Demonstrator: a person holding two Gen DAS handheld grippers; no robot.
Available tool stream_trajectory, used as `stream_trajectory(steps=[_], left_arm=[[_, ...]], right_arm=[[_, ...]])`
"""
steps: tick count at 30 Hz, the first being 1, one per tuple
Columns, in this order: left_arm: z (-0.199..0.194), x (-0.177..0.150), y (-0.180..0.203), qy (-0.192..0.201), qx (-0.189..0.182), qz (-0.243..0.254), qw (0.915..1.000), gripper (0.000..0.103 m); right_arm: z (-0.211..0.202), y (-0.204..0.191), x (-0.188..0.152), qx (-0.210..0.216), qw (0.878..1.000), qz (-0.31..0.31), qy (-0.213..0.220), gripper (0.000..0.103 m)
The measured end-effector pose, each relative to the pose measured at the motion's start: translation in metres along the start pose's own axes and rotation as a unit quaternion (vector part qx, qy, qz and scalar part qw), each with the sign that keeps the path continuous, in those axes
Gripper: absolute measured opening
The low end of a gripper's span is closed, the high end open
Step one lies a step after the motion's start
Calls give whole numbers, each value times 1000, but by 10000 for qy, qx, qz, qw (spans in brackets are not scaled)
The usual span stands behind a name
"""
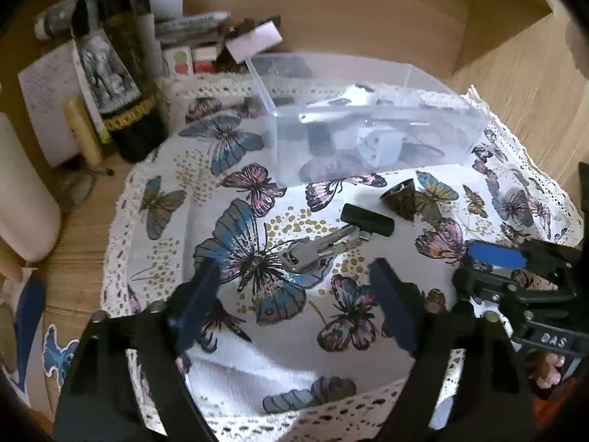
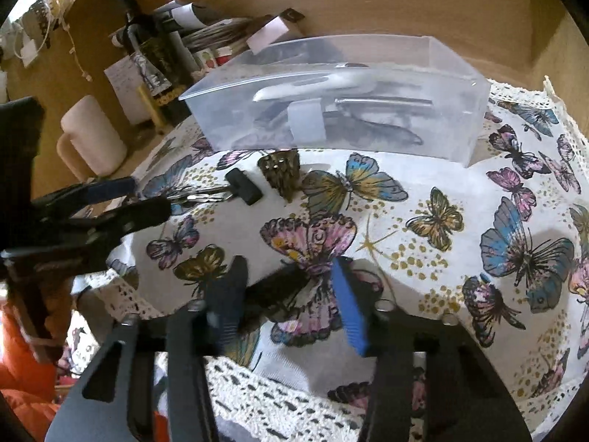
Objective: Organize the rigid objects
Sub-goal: 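Grasp the small black clip with the right tool while the left tool grasps the keys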
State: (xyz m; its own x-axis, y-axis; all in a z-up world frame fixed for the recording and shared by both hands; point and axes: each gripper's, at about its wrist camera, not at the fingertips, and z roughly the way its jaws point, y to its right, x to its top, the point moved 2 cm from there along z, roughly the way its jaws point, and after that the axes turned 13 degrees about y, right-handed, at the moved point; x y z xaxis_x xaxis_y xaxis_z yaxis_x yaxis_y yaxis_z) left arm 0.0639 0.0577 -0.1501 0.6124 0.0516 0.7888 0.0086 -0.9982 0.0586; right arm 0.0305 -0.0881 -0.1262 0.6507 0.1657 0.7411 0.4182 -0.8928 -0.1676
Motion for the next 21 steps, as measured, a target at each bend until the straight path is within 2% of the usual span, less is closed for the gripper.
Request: stream_trajectory(steps=[5, 8, 10, 13, 15, 18, 21], left_arm=[[18, 1, -2, -235, -92, -8, 9997, 68], [24, 1, -1, -327, -149, 33, 9993, 64], [25, 2, 1, -328, -182, 77, 9993, 60], [25, 1, 5, -349, -243, 175, 9989, 48], [25, -1, 7, -324, -248, 250, 9989, 39], [24, -2, 6, -256, -181, 272, 9991, 27], [22, -3, 3, -187, -163, 192, 9995, 26]], right_arm=[[-5, -5, -3, -47, 9997, -217, 57, 27], [-6, -4, -1, -70, 9996, -255, 76, 26], [-5, -2, 1, -116, 9996, -253, 89, 25], [-4, 1, 6, -190, 9995, -234, 132, 25], [-4, 4, 10, -224, 9994, -193, 175, 17], [-2, 7, 16, -214, 9995, -150, 190, 17], [-2, 6, 18, -184, 9997, -71, 154, 19]])
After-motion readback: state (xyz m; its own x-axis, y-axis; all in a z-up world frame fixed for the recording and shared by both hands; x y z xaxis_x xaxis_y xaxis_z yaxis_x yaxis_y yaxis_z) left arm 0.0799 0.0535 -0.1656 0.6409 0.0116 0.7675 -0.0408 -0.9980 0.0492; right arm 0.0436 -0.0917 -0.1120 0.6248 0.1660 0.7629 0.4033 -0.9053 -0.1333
